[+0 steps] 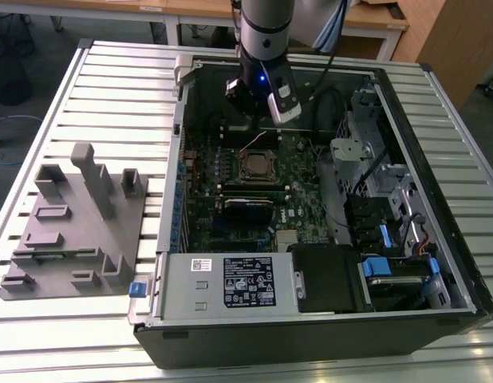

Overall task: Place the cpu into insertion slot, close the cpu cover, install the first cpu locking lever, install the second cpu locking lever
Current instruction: 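Install the first cpu locking lever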

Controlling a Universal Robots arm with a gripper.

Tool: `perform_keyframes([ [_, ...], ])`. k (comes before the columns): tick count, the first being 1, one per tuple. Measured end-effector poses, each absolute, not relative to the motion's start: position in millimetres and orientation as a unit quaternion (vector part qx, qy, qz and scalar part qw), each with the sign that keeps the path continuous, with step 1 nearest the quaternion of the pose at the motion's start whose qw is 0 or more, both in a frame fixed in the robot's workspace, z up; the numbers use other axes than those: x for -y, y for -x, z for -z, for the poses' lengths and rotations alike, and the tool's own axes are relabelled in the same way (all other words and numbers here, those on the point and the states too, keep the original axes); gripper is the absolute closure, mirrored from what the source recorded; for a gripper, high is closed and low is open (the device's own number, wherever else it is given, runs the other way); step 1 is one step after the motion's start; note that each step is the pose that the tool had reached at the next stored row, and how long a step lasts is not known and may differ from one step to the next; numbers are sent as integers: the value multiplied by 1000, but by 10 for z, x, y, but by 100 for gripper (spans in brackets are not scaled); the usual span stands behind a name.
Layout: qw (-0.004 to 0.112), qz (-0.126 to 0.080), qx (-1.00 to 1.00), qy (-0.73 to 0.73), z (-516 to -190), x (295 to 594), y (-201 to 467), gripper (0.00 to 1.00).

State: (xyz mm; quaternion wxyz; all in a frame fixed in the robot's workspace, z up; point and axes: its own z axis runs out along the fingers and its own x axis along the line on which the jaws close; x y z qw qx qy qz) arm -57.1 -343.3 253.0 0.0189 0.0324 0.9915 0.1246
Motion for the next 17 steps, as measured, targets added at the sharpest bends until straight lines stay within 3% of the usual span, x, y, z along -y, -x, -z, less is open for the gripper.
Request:
perform_keyframes([
  [17,19,-125,-991,-32,-2425,3365,554,90],
])
